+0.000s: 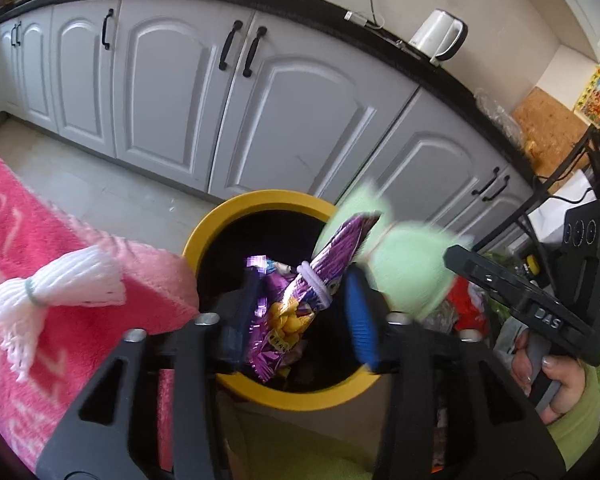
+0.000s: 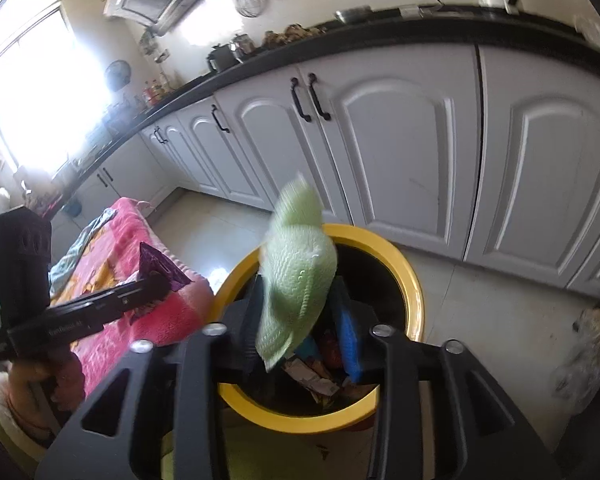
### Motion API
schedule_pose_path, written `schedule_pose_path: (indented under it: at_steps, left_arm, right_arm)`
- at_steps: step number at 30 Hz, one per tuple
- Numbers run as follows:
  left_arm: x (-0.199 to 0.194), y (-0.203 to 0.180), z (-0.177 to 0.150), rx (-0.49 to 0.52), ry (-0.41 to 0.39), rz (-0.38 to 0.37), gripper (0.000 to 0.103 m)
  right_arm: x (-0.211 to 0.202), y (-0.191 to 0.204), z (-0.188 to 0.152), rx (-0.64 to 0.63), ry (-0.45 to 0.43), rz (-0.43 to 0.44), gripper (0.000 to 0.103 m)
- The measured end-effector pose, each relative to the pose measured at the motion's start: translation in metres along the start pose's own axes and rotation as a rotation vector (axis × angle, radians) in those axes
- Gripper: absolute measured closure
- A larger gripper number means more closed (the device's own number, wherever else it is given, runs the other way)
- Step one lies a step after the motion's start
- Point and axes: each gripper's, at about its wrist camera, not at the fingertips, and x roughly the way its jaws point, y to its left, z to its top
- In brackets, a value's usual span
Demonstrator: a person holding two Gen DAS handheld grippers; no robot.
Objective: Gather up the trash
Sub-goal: 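Open both tools to drop the wrapper and mesh bow into the bin, then move both empty tools back to the blanket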
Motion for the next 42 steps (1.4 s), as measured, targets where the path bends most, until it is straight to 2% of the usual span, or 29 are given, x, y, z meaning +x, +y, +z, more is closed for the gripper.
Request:
schedule_pose_path:
  at_steps: [1,2,6,10,12,16,24,34,42]
  left_arm:
    - [0.002,0.001,0.0,-0.003,0.001,0.007,0.051]
    - [0.004,0.003,-0.001,-0.008,0.0,0.013,0.047]
    - [0.004,0.013,-0.004,-0.028,-0.003,0.036,0.038]
    - [-0.005,0.023,-0.006,-0.032,-0.024,0.068,0.035]
    - [-0.014,0.03,-0.008,-0.038,-0.039,0.082,0.028]
    - [-0.033,0.043,-0.012,-0.049,-0.075,0.114,0.027]
    - [-0.078,0.072,-0.017,-0.089,-0.152,0.184,0.014]
    - [-0.126,0.106,-0.028,-0.142,-0.239,0.271,0.012]
    - [-0.153,0.142,-0.042,-0.203,-0.278,0.346,0.011]
  right_arm:
    - [0.001,-0.004,-0.001,0.017,-0.002,-0.011,0.049]
    - [0.002,-0.007,-0.003,0.028,0.001,-0.019,0.047]
    - [0.005,-0.014,-0.006,0.057,0.011,-0.022,0.047]
    - [0.007,-0.007,-0.006,0.043,0.016,-0.007,0.044]
    - [0.007,0.002,-0.006,0.019,0.014,0.012,0.042]
    - [0.006,0.025,-0.003,-0.044,0.008,0.051,0.04]
    - [0.002,0.078,-0.002,-0.19,-0.008,0.112,0.034]
    - [0.009,0.129,-0.002,-0.303,-0.007,0.159,0.029]
    - [0.028,0.168,-0.005,-0.395,0.019,0.187,0.028]
